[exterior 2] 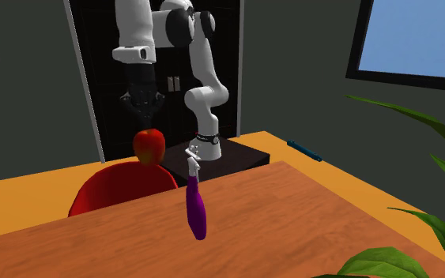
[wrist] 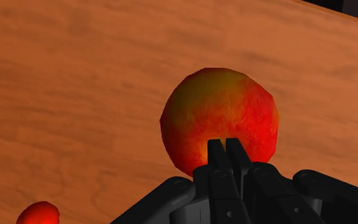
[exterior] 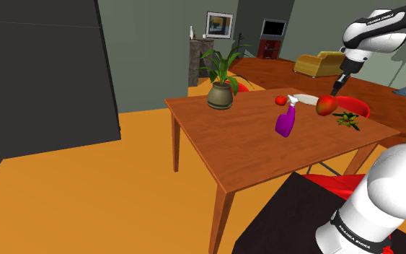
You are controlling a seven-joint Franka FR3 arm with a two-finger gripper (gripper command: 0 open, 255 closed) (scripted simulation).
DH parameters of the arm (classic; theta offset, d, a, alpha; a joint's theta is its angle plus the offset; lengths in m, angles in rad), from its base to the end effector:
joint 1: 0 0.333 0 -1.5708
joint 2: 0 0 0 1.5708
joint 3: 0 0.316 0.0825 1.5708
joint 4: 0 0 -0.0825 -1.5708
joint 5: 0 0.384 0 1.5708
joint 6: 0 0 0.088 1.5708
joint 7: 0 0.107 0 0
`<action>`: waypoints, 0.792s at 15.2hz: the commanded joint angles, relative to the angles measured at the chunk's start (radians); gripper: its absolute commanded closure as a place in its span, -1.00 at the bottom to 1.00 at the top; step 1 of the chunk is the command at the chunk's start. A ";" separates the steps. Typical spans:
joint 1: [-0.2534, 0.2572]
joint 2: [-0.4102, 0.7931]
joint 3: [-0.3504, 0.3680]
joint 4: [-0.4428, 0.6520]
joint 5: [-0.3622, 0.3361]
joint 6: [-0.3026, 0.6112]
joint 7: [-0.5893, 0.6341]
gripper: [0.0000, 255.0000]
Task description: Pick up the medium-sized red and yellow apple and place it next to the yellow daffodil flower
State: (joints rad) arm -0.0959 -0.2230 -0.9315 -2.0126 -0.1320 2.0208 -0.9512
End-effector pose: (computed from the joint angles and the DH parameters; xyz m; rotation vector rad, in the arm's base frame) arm 0.2454 -0.4748 0.5223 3.0442 -0.0428 0.1939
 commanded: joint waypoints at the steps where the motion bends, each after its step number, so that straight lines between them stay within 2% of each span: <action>1: 0.012 0.068 -0.068 0.052 0.064 -0.004 -0.086 1.00; 3: 0.018 0.179 -0.146 0.122 0.176 -0.016 -0.197 1.00; 5: -0.017 0.317 -0.198 0.202 0.322 -0.046 -0.324 1.00; 6: -0.057 0.387 -0.205 0.246 0.394 -0.068 -0.383 1.00; 8: -0.175 0.501 -0.170 0.339 0.503 -0.116 -0.470 1.00; 12: -0.407 0.684 -0.087 0.550 0.650 -0.217 -0.574 1.00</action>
State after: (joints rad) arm -0.4391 0.4159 -1.0370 -1.5203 0.4802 1.8334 -1.4943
